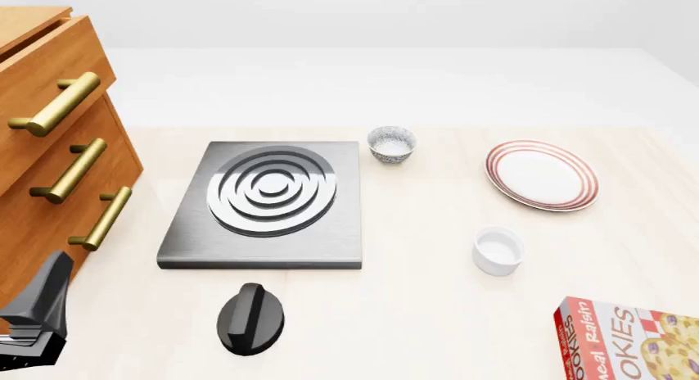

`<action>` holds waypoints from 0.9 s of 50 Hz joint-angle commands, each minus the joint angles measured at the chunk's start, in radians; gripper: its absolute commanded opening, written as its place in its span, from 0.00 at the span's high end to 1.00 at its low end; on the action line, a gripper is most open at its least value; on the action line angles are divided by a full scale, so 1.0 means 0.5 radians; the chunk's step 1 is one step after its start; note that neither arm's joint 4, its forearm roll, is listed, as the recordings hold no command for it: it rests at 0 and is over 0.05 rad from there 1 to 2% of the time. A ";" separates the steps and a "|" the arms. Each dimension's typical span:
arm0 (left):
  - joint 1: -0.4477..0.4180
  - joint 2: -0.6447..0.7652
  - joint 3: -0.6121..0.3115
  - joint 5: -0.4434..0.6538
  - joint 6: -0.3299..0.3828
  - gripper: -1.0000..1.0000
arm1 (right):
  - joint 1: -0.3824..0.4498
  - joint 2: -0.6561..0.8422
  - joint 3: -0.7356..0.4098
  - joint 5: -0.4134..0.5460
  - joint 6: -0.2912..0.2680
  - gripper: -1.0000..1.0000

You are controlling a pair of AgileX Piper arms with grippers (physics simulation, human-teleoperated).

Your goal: Pick the akita bowl next to the cookies box and place it on the plate.

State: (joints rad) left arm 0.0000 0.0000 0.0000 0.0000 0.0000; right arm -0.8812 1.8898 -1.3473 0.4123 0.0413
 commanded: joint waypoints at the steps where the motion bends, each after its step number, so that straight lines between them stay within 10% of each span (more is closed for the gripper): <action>1: 0.000 0.000 0.000 0.000 0.000 0.00 | 0.041 -0.138 -0.080 0.131 0.062 1.00; 16: 0.000 0.000 0.000 0.000 0.000 0.00 | 0.113 -0.210 -0.172 0.263 0.175 1.00; 45: 0.000 0.000 0.000 0.000 0.000 0.00 | 0.276 -0.217 -0.075 0.353 0.804 1.00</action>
State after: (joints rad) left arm 0.0000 0.0000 0.0000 0.0000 0.0000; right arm -0.7764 1.7948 -1.4076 0.5887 0.3454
